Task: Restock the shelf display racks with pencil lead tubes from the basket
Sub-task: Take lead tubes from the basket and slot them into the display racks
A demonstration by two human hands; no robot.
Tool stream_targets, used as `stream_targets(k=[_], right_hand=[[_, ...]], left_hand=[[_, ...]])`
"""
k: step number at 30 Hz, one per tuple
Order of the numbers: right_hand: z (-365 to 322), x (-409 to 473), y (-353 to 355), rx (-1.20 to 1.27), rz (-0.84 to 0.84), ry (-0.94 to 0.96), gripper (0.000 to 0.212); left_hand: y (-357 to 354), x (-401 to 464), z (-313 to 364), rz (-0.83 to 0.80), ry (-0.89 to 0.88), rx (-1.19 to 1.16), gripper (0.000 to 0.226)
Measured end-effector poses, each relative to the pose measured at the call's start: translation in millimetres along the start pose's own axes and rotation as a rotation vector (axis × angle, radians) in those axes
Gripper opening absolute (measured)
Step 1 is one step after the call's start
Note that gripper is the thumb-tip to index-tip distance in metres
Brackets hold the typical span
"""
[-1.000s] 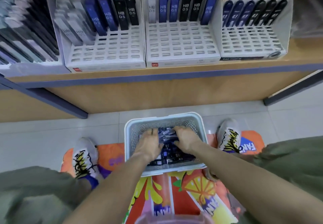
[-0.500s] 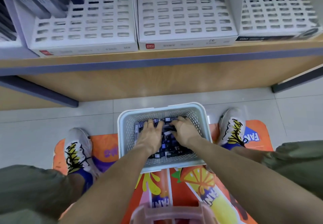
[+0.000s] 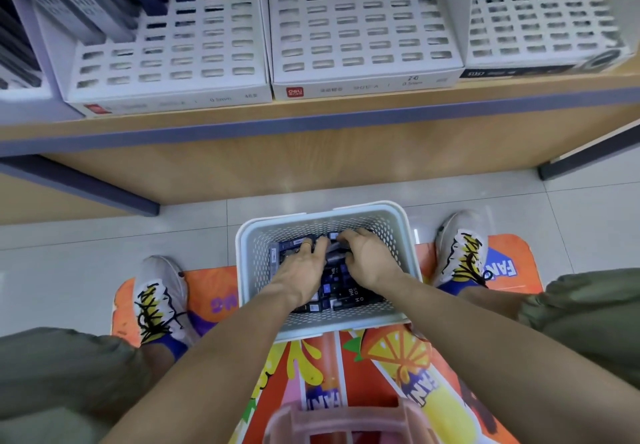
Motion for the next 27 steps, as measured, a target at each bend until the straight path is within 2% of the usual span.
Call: stream_targets(k=[3,6,9,11,14,16,19,23,27], right_hand=[[-8.7,-7.9,8.4,0.058,0.039,-0.008,0.050],[-16.2,-19.0,22.5,0.070,0.038,-0.044,0.052],[-27.0,-32.6,40.2,0.116,-0.013,-0.090,0.039],[-39.4,-43.6,53.5,0.259,-0.027,-0.127,0.024],[-70.9,-68.3,83.7,0.521,-0.006,-0.168,0.021],[-96.6,-85.6,107.9,0.613,-0.017,-0.125,0.023],[-141.4,-109.6,149.7,0.639,-0.037,0.017,0.024],[-196.1,-134.6,199.6,0.668,-0.033,0.144,0.030],[-237.8,-146.2,236.5,0.784,-0.049,0.259,0.016]], left_hand=[[5.8,-8.7,-1.0,0.005,-0.012,-0.018,0.050],[22.2,-24.3,-1.8,0.047,0.018,-0.117,0.021],[43.8,-44.6,0.2,0.035,0.057,-0.401,0.023],[56.4,-56.1,1.0,-0.006,0.093,-0.625,0.022],[83.4,-72.6,6.6,-0.014,0.110,-0.835,0.020],[112.6,-84.3,13.0,0.047,0.127,-0.947,0.017],[167.7,-103.7,19.4,0.222,0.128,-1.062,0.012],[242.5,-138.2,23.1,0.381,0.051,-1.088,0.027],[299.6,-164.3,15.9,0.466,-0.026,-1.050,0.040]])
Point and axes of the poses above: each hand's wrist, its own x-axis towards the middle knuckle, its own y-axis out of the back of the hand, z = x × y, the point moved 1 cm from there along x, towards the middle knuckle, and after that the axes turned 11 degrees about x, right-handed, at the moved point
